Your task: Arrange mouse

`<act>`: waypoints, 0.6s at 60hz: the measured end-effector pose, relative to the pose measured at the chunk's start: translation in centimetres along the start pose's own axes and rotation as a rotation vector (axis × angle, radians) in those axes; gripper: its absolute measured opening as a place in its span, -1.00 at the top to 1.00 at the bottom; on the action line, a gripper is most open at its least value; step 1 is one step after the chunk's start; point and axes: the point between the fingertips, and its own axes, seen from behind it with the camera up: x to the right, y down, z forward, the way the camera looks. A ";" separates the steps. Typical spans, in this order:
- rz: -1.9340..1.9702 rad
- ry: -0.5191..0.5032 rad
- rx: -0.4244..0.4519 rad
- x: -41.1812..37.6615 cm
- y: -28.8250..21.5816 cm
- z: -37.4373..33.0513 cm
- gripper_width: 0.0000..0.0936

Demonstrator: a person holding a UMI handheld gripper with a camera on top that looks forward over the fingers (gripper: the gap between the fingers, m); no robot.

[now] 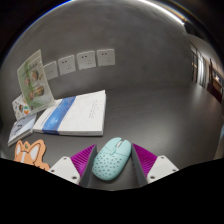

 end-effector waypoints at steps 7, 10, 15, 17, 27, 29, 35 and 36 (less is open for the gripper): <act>0.050 -0.016 0.013 0.4 -0.1 -0.6 -0.26; 0.069 -0.017 0.019 0.0 0.0 -0.4 -0.16; 0.090 -0.005 0.040 1.1 0.3 -1.2 -0.05; 0.086 0.012 0.051 1.5 0.2 -1.3 -0.01; -0.002 0.079 0.096 1.9 -0.4 -2.9 0.01; -0.022 0.100 0.141 1.8 -1.8 -3.9 0.01; 0.011 0.130 0.287 -1.8 -6.9 -9.6 0.01; 0.012 0.129 0.313 -2.7 -7.6 -10.5 0.01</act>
